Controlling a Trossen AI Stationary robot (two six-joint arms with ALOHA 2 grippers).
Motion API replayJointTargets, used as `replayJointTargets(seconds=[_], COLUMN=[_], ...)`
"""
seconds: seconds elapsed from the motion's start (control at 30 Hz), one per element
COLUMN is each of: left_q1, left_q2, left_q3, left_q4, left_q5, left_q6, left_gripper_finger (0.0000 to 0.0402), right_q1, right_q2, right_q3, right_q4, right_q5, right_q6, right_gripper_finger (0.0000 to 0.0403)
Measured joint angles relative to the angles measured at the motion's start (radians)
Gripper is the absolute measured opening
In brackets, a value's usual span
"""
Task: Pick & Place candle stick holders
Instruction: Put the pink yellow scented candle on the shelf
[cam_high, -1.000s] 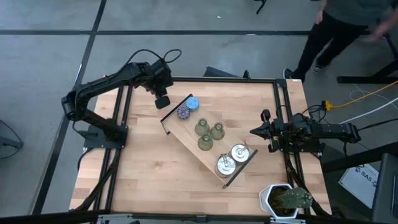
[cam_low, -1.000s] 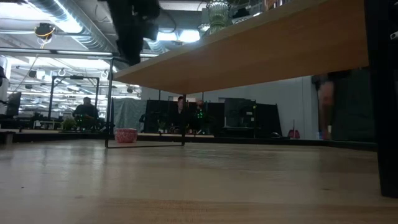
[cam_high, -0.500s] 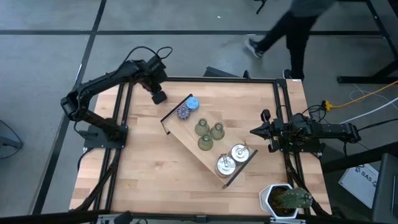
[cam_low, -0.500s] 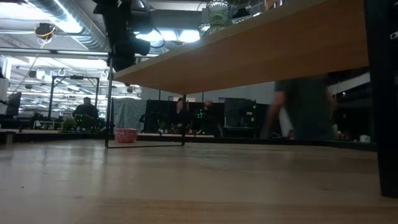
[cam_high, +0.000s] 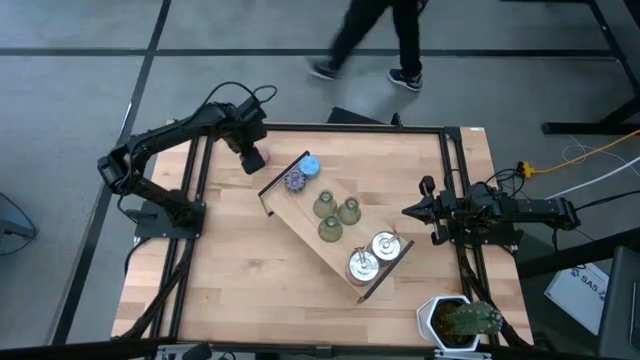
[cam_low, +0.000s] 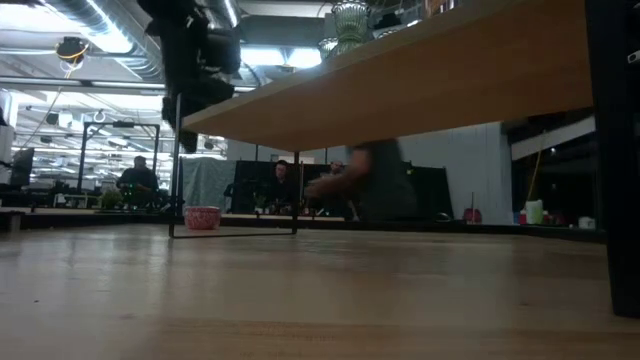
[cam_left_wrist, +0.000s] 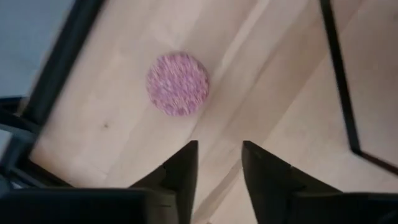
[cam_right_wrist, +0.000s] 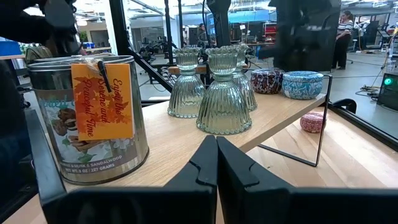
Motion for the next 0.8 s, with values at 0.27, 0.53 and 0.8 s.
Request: replayJointTargets(seconds=[0.27, 0.53, 0.8], left_q1=[0.002, 0.072, 0.134], left_q2=[0.0, 0.0, 0.0], left_q3=[-0.12, -0.153, -0.153], left_q4=[0.108, 0.19, 0.307], left_q5=[0.002, 0.093, 0.125], left_q6=[0.053, -0.018, -0.133], left_gripper_finger=[0.0199, 0.0252, 0.0278], right_q1=[0.0, 0.0, 0.0], right_q2=[0.0, 0.0, 0.0], right_q3=[0.0, 0.0, 0.0], right_q4=[0.0, 0.0, 0.0], right_q5=[0.0, 0.0, 0.0], right_q6=[0.0, 0.0, 0.0], right_gripper_finger=[0.0001, 0.0001, 0.0001])
